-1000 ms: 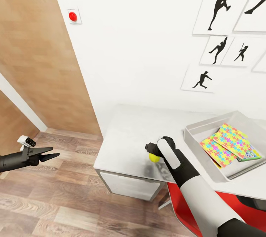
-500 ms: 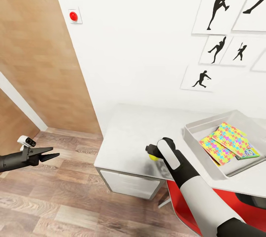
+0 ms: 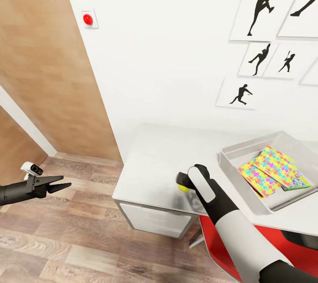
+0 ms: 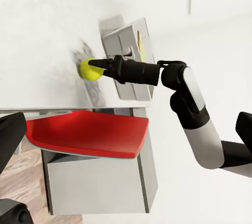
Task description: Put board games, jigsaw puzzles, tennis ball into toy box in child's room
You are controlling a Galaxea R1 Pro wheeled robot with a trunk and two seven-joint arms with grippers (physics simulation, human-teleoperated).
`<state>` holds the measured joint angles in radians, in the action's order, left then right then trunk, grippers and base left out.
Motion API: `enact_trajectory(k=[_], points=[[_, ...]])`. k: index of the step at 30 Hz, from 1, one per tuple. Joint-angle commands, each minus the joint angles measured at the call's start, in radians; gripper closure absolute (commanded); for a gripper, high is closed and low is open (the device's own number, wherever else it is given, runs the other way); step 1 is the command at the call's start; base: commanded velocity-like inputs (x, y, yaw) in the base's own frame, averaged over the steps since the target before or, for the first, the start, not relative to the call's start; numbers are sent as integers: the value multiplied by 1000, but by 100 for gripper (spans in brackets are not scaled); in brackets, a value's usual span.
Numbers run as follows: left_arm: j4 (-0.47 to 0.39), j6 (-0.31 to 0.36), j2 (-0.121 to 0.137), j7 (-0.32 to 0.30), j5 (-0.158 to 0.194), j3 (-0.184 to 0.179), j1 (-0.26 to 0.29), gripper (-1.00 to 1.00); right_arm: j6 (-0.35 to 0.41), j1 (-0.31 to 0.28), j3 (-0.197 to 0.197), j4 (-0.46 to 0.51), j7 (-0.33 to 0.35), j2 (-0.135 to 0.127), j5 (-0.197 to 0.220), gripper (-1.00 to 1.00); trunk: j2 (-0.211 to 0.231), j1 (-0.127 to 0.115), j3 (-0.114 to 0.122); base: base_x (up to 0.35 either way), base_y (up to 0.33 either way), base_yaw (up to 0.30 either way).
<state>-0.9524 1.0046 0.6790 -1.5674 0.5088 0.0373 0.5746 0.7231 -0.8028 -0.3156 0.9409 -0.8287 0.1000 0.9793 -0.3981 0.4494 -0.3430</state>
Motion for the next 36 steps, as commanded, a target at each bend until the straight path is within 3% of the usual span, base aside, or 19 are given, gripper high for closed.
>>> enact_trajectory(k=[1, 22, 36], points=[[0, 10, 1, -3, 0, -1, 1, -100, 2, -1, -1, 1, -9, 0, 7, 100, -2, 1, -2, 0, 0, 0], [3, 14, 1, -3, 2, 0, 1, -100, 1, -1, -3, 3, -9, -3, 7, 100, -2, 1, -1, 0, 0, -1], [3, 14, 2, -3, 2, 1, 1, -100, 1, 9, -2, 17, -9, -6, 7, 100, -2, 1, 18, 0, 0, -104]])
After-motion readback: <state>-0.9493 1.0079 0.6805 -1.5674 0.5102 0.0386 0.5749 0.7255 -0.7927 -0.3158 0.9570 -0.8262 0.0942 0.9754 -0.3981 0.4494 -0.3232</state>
